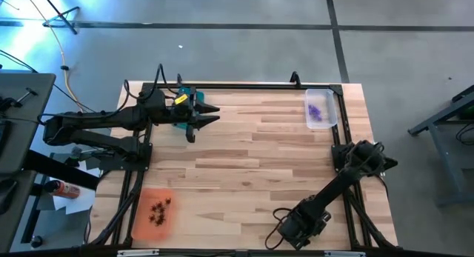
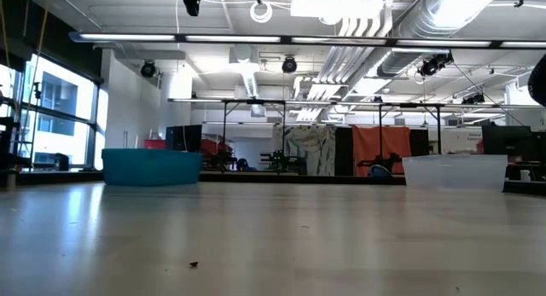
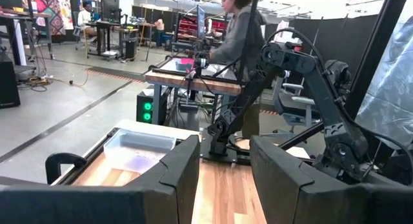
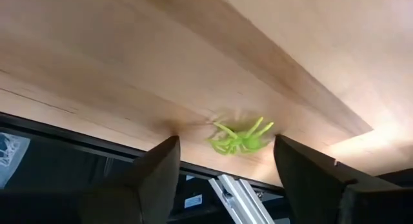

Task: Sort Halloween decoration
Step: Put the green spider toy into the blue bin

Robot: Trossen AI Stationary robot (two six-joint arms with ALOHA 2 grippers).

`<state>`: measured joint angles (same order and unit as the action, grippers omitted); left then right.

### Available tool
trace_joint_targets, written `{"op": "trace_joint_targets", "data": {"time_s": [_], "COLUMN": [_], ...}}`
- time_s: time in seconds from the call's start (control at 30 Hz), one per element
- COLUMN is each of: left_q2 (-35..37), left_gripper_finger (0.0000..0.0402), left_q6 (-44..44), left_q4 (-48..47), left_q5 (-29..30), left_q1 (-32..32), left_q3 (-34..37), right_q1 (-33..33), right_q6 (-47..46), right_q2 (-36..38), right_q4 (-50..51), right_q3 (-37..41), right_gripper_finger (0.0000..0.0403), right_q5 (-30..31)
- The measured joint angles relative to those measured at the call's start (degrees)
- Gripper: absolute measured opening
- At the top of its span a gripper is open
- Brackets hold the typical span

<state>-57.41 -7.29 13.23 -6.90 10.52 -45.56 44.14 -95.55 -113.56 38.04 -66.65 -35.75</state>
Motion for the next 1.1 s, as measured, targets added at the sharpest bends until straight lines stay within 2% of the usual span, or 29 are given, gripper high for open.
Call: {"op": "trace_joint_targets", "data": {"time_s": [0.17, 0.43, 0.5, 0.73, 0.83, 0.97, 1.03, 1.1], "left_q2": [0.0, 0.0, 0.1, 0.1, 0.1, 0.1, 0.1, 0.1], "left_gripper_finger": [0.0122, 0.0122, 0.0122, 0.0122, 0.0122, 0.0122, 0.0122, 0.0122], "left_q6": [0.0, 1.4, 2.0, 2.4, 2.4, 2.4, 1.7, 1.5], "left_q4": [-0.1, 0.8, 1.7, 3.4, 3.4, 3.3, 3.0, 2.7], "left_q5": [0.0, 0.0, 0.0, 0.0, 0.1, 0.1, 0.1, 0.1], "left_q1": [0.0, 0.0, 0.0, 0.7, 1.5, 2.3, 2.3, 2.3], "left_q3": [0.0, 0.0, 0.0, 0.0, 0.0, 0.0, 0.0, 0.0], "right_q1": [0.0, 0.0, 0.0, -2.1, -4.3, -10.0, -14.0, -18.8], "right_q6": [1.1, 6.4, 9.1, 19.7, 27.3, 39.9, 47.1, 55.1], "right_q2": [-0.7, -0.9, 0.0, 9.1, 15.2, 23.3, 26.5, 29.0], "right_q4": [-0.1, 0.7, 1.3, 12.2, 16.4, 18.0, 17.0, 14.8], "right_q3": [-0.1, -0.2, -0.1, 0.1, 0.1, 0.0, 0.0, 0.0], "right_gripper_finger": [0.0183, 0.0023, 0.0009, 0.0003, 0.0001, 0.0001, 0.0001, 0.0000], "right_q5": [-0.3, -0.1, 1.7, 15.0, 23.4, 38.6, 44.3, 47.5]}}
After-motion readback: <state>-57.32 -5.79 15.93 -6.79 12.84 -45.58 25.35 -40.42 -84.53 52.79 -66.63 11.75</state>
